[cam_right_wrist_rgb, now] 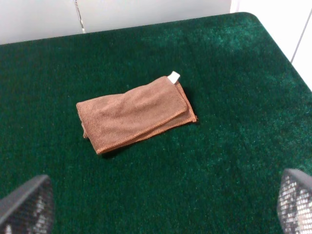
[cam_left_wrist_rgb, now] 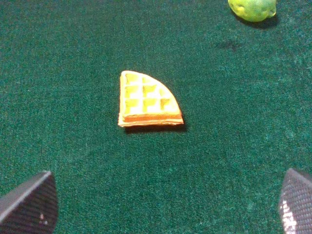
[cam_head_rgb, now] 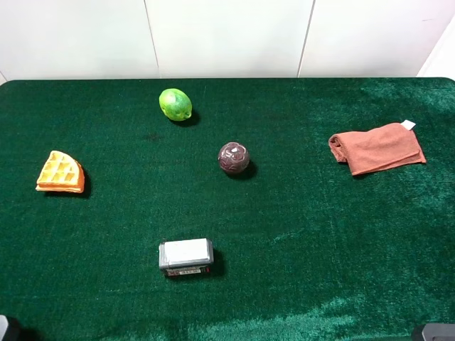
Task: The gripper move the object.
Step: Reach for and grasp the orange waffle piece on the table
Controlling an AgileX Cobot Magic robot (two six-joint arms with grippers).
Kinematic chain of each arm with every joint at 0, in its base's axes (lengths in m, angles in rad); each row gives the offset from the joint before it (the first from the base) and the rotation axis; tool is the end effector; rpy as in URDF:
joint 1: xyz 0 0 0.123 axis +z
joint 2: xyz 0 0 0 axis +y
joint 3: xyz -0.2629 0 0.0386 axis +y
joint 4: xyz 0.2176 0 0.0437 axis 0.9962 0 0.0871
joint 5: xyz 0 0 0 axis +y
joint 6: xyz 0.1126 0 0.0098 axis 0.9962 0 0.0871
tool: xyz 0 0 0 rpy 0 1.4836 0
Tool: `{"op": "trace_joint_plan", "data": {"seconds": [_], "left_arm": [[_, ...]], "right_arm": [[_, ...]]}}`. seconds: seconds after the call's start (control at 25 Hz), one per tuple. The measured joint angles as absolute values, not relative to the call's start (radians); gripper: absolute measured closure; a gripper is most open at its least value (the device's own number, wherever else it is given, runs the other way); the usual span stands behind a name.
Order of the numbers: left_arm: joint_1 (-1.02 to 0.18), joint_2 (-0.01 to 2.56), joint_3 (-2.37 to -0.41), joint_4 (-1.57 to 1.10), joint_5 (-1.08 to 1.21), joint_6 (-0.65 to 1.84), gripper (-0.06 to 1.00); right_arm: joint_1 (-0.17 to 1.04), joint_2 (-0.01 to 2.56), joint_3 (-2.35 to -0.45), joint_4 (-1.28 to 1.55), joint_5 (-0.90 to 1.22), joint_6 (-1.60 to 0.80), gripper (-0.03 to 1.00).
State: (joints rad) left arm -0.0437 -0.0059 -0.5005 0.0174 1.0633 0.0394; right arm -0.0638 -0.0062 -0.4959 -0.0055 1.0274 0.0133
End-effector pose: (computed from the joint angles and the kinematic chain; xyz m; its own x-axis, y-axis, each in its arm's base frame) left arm 0.0068 0.0014 0.2526 -0.4502 0.0676 -0.8904 0.0517 0.9974 0.0495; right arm 0.0089 -0.0011 0.2550 -0.4226 0.0375 -0.9055 0.0724 0.9973 0.0075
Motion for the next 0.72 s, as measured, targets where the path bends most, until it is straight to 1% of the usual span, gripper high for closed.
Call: {"op": "trace_joint_plan", "data": {"seconds": [0.72], "left_arm": [[-0.044,-0.006,-0.501,0.020,1.063,0.039,0.03]], "right_arm": [[-0.064,-0.006,-0.496,-0.005,1.027,0.013,0.27]]}}
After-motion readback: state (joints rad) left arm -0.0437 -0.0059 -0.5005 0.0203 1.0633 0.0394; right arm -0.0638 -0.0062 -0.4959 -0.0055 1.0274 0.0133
